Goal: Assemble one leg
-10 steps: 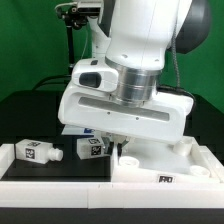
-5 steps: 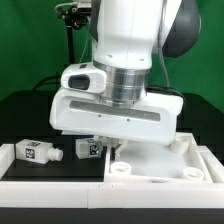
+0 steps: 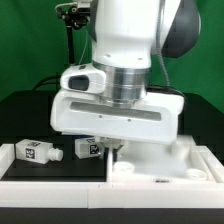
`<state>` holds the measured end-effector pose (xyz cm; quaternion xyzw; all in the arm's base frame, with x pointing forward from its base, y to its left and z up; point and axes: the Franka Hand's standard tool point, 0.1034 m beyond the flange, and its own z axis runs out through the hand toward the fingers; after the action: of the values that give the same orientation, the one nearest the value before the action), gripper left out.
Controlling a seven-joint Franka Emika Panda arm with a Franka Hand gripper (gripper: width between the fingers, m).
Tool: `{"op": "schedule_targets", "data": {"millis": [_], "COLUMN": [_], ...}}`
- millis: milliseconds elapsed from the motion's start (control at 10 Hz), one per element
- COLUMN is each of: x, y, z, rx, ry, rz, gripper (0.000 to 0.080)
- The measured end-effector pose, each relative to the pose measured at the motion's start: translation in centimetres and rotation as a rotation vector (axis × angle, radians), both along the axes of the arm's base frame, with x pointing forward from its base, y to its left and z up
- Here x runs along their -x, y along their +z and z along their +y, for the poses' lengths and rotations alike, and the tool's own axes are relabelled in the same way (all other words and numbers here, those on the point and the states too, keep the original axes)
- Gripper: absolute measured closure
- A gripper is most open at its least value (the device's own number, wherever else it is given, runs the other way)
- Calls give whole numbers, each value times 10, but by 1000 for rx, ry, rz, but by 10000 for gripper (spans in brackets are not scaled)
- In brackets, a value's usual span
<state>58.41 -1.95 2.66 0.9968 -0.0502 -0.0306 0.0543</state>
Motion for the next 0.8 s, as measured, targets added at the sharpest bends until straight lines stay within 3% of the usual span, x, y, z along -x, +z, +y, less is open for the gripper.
{"op": "schedule_targets", "data": {"millis": [300, 800], "x": [-2, -2], "y": [4, 7], "z": [0, -2], "rx": [56, 64], "ry": [-4, 7], "rz": [-7, 3], "gripper": [737, 737]}}
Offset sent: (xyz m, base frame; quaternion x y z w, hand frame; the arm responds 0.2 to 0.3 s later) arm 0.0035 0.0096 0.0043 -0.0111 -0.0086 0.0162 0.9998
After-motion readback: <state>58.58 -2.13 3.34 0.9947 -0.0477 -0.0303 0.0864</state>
